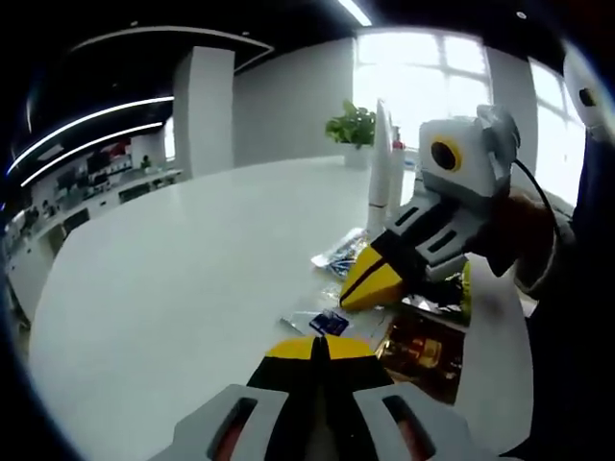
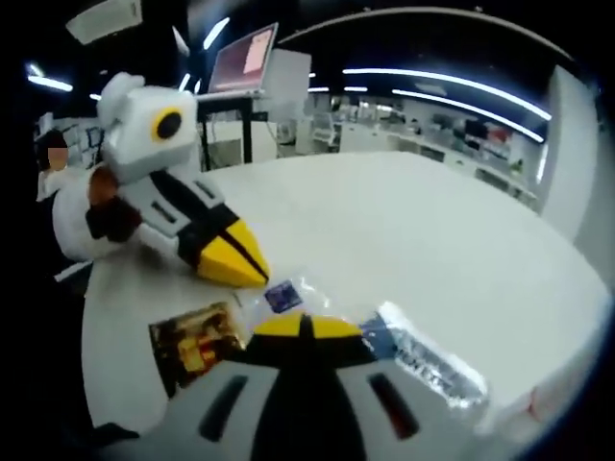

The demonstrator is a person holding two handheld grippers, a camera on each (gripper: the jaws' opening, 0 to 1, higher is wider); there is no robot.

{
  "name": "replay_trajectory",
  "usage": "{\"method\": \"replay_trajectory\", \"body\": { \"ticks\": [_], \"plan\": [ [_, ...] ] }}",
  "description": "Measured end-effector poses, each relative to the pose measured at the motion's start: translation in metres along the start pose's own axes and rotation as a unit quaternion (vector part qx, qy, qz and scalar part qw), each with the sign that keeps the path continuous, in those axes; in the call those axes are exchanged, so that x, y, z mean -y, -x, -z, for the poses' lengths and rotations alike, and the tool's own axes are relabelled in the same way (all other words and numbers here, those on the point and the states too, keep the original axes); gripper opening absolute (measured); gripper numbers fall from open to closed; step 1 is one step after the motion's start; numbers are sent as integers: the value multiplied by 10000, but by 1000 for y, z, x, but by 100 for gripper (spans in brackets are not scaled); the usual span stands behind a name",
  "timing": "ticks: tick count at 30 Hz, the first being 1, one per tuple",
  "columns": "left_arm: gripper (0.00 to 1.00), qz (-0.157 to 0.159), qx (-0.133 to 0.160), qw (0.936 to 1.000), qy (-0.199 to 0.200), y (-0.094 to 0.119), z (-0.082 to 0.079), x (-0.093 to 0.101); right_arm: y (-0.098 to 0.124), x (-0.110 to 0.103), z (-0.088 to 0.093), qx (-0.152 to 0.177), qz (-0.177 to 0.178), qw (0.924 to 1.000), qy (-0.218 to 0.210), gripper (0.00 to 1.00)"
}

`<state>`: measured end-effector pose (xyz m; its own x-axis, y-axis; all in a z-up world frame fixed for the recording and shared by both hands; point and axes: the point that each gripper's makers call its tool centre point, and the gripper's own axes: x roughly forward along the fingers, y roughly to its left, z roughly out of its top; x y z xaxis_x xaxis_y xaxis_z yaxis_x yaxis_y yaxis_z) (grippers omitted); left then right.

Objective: Arrange the skincare products in the storage area until every visible bottle or jar stands upright without overlapping.

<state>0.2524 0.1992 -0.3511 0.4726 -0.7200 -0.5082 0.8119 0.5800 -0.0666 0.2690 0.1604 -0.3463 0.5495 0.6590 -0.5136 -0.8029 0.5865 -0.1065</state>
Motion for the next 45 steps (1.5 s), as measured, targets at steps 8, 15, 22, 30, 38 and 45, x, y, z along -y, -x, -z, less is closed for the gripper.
{"method": "replay_trajectory", "body": {
  "ticks": [8, 15, 22, 30, 38, 45],
  "plan": [
    [0, -65, 46, 10000, 58, 6, 1, -3, 0, 4, 2, -31, 36, 10000, 33, 0],
    [0, -132, 81, 9998, 96, 10, 2, -4, 4, 10, -12, 253, 292, 9990, 235, 0],
    [2, -179, 239, 9996, 23, 17, -5, 0, 19, 9, -32, 651, 343, 9972, 147, 0],
    [10, -426, 425, 9982, -15, 29, -7, 8, 41, -4, -24, 761, 313, 9966, 103, 9],
    [21, -750, 1017, 9902, 600, 49, -14, 25, 78, -15, -24, 1182, 172, 9924, 289, 19],
    [39, -941, 1289, 9837, 823, 60, -14, 49, 118, -16, -3, 1373, 249, 9897, 323, 27]
  ]
}}
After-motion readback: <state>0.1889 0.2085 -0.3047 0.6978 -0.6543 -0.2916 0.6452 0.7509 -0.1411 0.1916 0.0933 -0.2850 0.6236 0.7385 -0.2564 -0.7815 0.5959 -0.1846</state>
